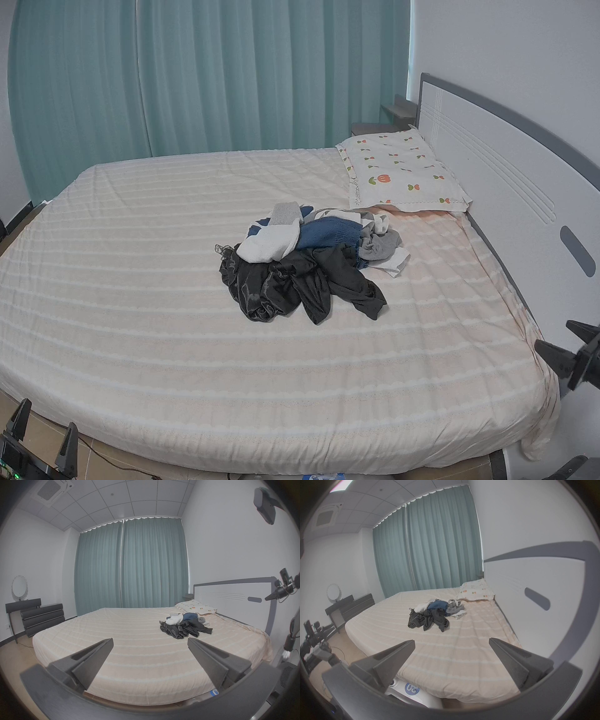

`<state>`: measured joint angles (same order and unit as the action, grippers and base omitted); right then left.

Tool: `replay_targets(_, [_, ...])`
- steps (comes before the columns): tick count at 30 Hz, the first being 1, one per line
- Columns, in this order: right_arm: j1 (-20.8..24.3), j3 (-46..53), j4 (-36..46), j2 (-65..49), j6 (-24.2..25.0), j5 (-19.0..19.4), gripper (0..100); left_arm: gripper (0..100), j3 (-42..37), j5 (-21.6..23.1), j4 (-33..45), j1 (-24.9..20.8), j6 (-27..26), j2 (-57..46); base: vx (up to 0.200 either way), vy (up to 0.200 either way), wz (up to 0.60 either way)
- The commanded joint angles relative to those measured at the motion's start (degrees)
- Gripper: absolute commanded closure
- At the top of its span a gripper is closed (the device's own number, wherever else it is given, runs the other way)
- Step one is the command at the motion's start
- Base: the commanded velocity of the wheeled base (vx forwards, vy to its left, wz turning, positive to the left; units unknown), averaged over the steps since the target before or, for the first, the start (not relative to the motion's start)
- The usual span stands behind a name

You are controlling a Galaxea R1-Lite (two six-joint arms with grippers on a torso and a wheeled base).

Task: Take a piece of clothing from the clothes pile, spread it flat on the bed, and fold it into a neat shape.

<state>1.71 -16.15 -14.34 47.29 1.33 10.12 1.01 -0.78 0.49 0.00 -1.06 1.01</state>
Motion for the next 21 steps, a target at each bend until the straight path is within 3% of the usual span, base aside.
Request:
replay_targets(1, [1.46, -7.23, -22.4, 44.82, 5.79, 1.83, 0, 0, -1.01, -0.01, 0.04, 0.0, 0.01, -0.84, 0.0, 0.0, 0.0])
replay_targets(5, [1.72, -16.28, -28.82, 59.68, 10.1, 0.43, 0, 0, -1.01, -0.01, 0.04, 0.0, 0.01, -0.84, 0.0, 0.0, 0.0])
replay_targets(12, [7.52, -29.99, -29.43, 73.65, 20.2, -3.44, 0, 0, -1.01, -0.01, -0.05, 0.0, 0.01, -0.84, 0.0, 0.0, 0.0])
replay_targets(19, [12.09, -46.51, -27.68, 86.83, 21.79, -10.82, 0, 0, -1.01, -0.01, 0.04, 0.0, 0.01, -0.84, 0.0, 0.0, 0.0])
replay_targets(21, [12.53, -48.1, -27.32, 88.06, 21.87, -11.44, 0, 0, -1.01, -0.01, -0.05, 0.0, 0.01, -0.84, 0.0, 0.0, 0.0])
